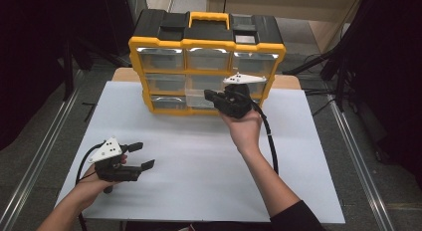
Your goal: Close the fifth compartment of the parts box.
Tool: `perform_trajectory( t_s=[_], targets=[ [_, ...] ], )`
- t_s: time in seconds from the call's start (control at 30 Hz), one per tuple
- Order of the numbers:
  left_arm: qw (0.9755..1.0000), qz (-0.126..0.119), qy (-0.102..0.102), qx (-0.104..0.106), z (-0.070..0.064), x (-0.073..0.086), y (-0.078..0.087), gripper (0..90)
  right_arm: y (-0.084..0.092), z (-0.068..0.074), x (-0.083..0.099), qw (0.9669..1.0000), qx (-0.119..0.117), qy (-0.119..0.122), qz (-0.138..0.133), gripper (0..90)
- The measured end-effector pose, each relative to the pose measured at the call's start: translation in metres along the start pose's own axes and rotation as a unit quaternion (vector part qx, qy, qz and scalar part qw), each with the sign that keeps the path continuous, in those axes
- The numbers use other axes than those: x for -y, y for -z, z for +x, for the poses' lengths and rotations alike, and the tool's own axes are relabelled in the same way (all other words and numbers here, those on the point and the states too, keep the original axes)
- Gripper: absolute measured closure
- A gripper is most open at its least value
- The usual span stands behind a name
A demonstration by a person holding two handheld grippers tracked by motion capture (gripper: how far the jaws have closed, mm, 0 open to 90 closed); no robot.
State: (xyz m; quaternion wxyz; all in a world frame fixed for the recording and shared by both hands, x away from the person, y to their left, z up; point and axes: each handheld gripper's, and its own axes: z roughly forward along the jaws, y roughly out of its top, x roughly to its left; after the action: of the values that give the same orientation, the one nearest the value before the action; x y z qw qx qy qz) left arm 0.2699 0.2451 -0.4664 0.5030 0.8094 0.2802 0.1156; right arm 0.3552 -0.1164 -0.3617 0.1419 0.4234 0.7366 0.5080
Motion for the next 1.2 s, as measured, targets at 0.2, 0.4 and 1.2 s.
perform_trajectory(
  t_s=[0.2,0.4,1.2],
  targets=[
    [1.0,-0.001,0.001,0.002,0.0,0.0,0.0,24.1,-0.005,-0.003,-0.002,0.9999,0.011,0.001,-0.003,90.0],
    [1.0,-0.001,0.003,-0.001,0.0,0.0,0.0,24.1,-0.011,-0.006,-0.005,0.9997,0.023,0.002,-0.006,90.0],
    [1.0,-0.001,-0.001,0.001,0.0,0.0,0.0,24.1,-0.029,-0.018,-0.011,0.9983,0.05,-0.008,-0.027,90.0]
  ],
)
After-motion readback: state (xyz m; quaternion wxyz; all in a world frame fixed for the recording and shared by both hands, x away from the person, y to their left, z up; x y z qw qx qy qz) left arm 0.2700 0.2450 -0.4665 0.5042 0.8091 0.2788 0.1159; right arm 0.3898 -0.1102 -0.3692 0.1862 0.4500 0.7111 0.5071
